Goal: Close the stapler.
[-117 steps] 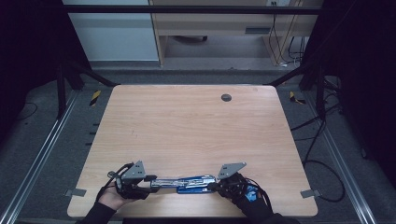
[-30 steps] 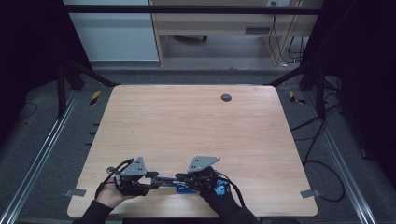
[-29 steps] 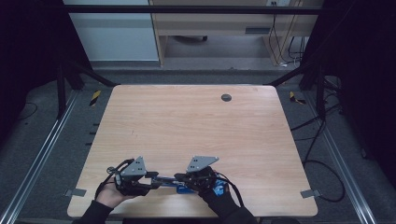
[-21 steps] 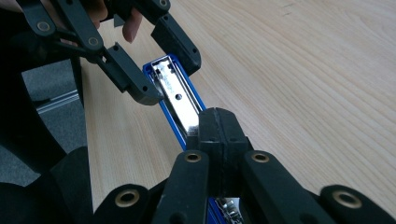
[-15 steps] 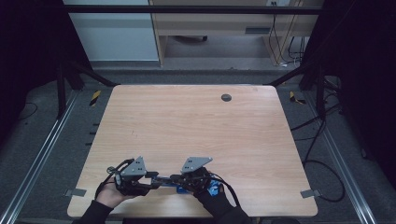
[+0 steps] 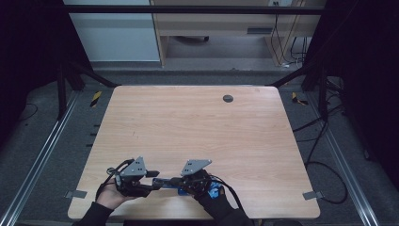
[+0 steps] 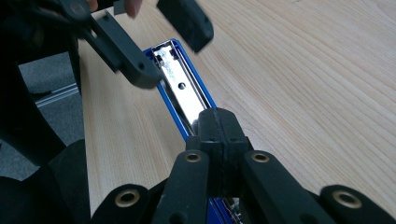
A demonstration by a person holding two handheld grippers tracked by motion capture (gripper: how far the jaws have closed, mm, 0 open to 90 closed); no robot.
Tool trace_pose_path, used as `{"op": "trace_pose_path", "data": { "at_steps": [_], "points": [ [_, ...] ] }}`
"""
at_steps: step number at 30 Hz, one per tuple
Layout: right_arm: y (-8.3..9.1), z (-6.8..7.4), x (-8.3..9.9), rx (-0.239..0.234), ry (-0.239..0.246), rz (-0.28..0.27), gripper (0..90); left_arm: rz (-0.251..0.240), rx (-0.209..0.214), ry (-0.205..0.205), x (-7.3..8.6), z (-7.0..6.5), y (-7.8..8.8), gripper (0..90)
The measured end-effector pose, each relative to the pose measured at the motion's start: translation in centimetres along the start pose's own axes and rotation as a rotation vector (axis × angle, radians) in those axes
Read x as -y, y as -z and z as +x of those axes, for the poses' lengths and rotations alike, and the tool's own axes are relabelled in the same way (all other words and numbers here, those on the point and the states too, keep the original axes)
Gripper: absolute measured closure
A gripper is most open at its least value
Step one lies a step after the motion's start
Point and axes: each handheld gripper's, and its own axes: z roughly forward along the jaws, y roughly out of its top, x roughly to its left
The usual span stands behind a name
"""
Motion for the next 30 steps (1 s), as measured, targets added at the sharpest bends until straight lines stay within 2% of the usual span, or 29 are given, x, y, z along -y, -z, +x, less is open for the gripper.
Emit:
{"op": "trace_pose_path", "data": {
  "at_steps": [2, 5, 8, 12, 21, 27, 30],
  "points": [
    [0.0, 0.0, 0.0, 0.000, -0.001, -0.001, 90.0, -0.034, -0.013, 0.015, -0.1, 0.2, 0.6, 50.8],
    [0.0, 0.0, 0.0, 0.000, -0.002, -0.001, 90.0, -0.080, -0.060, 0.061, 0.1, 0.8, 1.4, 50.7],
    [0.0, 0.0, 0.0, -0.003, -0.002, -0.001, 90.0, -0.094, -0.123, 0.116, 0.6, 1.6, 1.7, 50.7],
    [0.0, 0.0, 0.0, -0.002, -0.002, -0.001, 90.0, -0.108, -0.171, 0.169, 1.2, 2.2, 1.7, 50.1],
    [0.1, 0.0, 0.0, -0.005, -0.001, 0.001, 90.0, -0.119, -0.291, 0.205, 2.8, 2.8, 1.2, 48.5],
    [0.2, -0.1, 0.0, -0.009, 0.000, 0.003, 90.0, -0.126, -0.327, 0.225, 3.7, 2.8, 1.3, 47.8],
    [0.2, -0.1, 0.1, -0.009, 0.000, 0.002, 90.0, -0.149, -0.337, 0.241, 4.1, 2.8, 1.3, 47.7]
  ]
}}
